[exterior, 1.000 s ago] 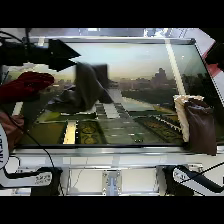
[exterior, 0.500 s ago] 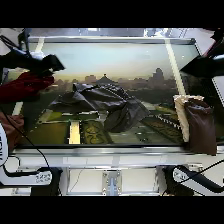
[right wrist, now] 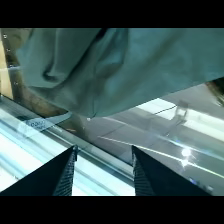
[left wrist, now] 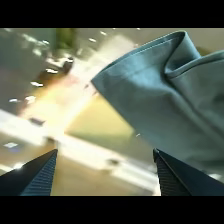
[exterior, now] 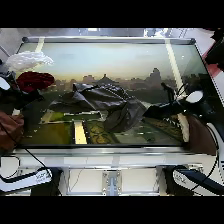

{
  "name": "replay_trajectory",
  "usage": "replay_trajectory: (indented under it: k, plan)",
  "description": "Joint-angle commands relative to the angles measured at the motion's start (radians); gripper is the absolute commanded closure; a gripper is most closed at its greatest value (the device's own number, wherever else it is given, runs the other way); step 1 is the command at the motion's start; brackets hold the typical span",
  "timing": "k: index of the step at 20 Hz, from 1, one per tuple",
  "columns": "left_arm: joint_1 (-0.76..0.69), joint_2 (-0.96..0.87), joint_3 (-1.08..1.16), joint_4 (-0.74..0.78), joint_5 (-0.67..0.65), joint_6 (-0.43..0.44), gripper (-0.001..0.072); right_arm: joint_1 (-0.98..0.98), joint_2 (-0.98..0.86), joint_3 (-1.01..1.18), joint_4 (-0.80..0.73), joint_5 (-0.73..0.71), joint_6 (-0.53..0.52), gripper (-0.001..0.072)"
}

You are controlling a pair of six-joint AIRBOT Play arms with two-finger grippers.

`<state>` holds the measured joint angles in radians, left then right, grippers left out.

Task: Fold the shirts.

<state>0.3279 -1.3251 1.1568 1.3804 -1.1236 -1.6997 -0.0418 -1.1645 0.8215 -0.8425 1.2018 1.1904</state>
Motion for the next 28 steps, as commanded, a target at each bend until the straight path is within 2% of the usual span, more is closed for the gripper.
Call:
replay_trajectory:
  k: [1, 2, 3, 5, 7, 11, 16, 18, 22, 23, 26, 28]
  plan:
    - [0.042, -0.027, -0.074, -0.216, 0.099, -0.006, 0.0012, 0.028, 0.000, -0.146, 0.074, -0.247, 0.017, 0.0310]
    - [0.043, -0.046, -0.074, -0.238, 0.099, -0.006, 0.0012, 0.013, -0.002, -0.155, 0.105, -0.278, 0.053, 0.0224]
    - [0.042, -0.066, -0.074, -0.238, 0.099, -0.006, 0.0012, 0.006, -0.005, -0.156, 0.110, -0.271, 0.085, 0.0200]
    - [0.042, -0.112, -0.074, -0.238, 0.100, -0.006, 0.0012, 0.014, -0.010, -0.170, 0.112, -0.201, 0.103, 0.0200]
    - [0.042, -0.158, -0.074, -0.241, 0.099, -0.006, 0.0012, 0.049, -0.010, -0.215, 0.114, -0.202, 0.137, 0.0201]
    - [0.042, -0.212, -0.074, -0.312, 0.118, 0.005, 0.0012, 0.156, -0.010, -0.282, 0.149, -0.328, 0.204, 0.0202]
    - [0.042, -0.233, -0.074, -0.319, 0.142, 0.004, 0.0012, 0.250, -0.024, -0.282, 0.154, -0.489, 0.312, 0.0206]
    - [0.042, -0.236, -0.074, -0.319, 0.141, 0.005, 0.0012, 0.260, -0.072, -0.282, 0.163, -0.493, 0.320, 0.0205]
    - [0.042, -0.236, -0.074, -0.319, 0.141, 0.005, 0.0012, 0.261, -0.145, -0.281, 0.296, -0.566, 0.310, 0.0205]
    - [0.043, -0.236, -0.074, -0.319, 0.142, 0.005, 0.0012, 0.261, -0.148, -0.281, 0.314, -0.584, 0.310, 0.0206]
    - [0.043, -0.236, -0.074, -0.319, 0.156, 0.005, 0.0012, 0.261, -0.148, -0.281, 0.354, -0.624, 0.312, 0.0339]
    - [0.044, -0.236, -0.074, -0.318, 0.156, 0.004, 0.0012, 0.261, -0.152, -0.281, 0.373, -0.628, 0.312, 0.0344]
